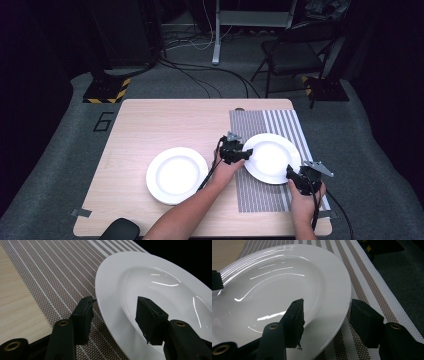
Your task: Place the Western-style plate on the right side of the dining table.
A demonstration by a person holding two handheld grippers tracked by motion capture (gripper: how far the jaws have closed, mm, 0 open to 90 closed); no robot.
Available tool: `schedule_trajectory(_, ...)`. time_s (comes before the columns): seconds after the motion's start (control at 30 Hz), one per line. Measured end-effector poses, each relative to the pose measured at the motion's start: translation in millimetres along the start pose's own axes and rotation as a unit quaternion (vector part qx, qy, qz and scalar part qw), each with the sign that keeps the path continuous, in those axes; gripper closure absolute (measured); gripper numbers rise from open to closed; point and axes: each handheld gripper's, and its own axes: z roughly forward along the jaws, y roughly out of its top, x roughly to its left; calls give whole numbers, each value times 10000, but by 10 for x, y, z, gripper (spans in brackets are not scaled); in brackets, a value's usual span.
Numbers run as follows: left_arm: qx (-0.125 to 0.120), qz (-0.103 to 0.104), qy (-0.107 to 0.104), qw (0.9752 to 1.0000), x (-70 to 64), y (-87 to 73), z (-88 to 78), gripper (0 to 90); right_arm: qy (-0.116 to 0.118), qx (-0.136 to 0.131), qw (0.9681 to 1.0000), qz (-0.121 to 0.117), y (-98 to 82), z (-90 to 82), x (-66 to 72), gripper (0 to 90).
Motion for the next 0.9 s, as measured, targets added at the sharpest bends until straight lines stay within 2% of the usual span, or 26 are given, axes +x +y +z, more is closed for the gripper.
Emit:
schedule_trajectory(0.07,-19,-93,-12,10000,7,4,-22,468,-13,-46,10000,-42,-2,-29,29,435)
schedule_trajectory(0.23,-75,-14,-1,10000,2,5,-76,467,-86,-95,9995,-304,-15,-72,87,426)
schedule_trajectory(0.4,-101,76,31,9999,21,-2,-153,467,-10,-155,9996,-218,-1,-118,69,424)
schedule_trajectory(0.6,-225,-50,41,9997,54,-8,-248,468,54,-185,9998,-105,15,-166,45,424)
schedule_trajectory(0.77,-234,78,81,9997,80,31,-365,468,124,-170,9997,-93,60,-226,26,416)
schedule_trajectory(0.9,-191,266,131,9994,104,67,-478,463,172,-116,9997,-105,99,-257,30,412)
